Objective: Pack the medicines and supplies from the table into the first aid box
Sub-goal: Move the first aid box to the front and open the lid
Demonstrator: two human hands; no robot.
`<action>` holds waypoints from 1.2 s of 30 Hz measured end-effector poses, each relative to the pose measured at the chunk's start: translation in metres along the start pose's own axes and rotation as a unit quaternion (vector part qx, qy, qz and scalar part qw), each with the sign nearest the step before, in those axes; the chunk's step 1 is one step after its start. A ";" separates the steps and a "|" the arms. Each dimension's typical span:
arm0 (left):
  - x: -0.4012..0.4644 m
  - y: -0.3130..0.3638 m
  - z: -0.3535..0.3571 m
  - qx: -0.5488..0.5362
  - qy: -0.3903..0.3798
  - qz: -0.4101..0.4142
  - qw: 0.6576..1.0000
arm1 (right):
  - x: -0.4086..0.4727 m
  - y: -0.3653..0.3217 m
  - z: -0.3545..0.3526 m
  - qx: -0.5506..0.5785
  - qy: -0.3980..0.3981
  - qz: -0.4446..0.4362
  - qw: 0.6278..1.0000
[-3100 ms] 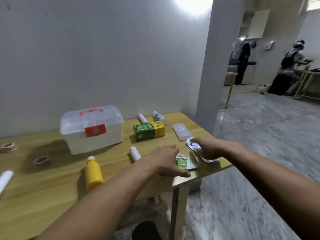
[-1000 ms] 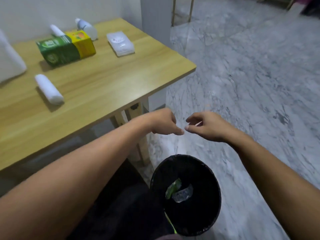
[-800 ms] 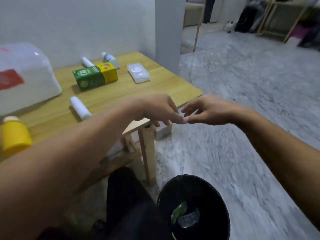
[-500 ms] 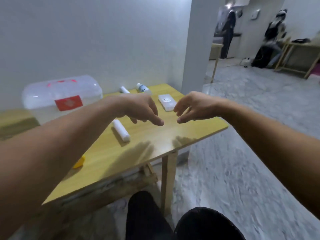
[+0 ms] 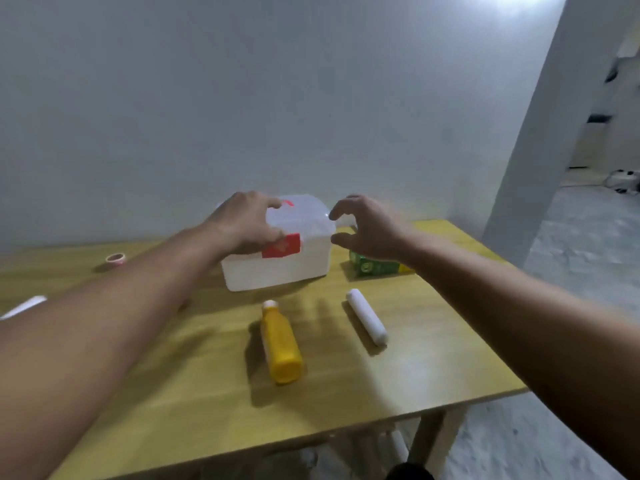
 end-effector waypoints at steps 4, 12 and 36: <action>0.009 -0.039 0.003 -0.026 0.026 -0.027 0.999 | 0.016 -0.025 0.031 -0.028 -0.008 -0.094 0.995; 0.019 -0.070 0.025 -0.066 0.017 -0.019 0.998 | 0.016 -0.029 0.062 -0.078 0.035 -0.166 0.982; 0.023 -0.078 0.036 -0.137 0.061 -0.046 0.988 | 0.008 -0.022 0.078 -0.223 0.202 -0.339 0.891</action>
Point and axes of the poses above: each hand's wrist, its own x-axis towards the middle knuckle, its own z-axis out of the palm, y = z × x, the point moved 7 cm from there along x, towards the middle knuckle, and after that the axes turned 5 degrees about x, right-handed, at the moved point
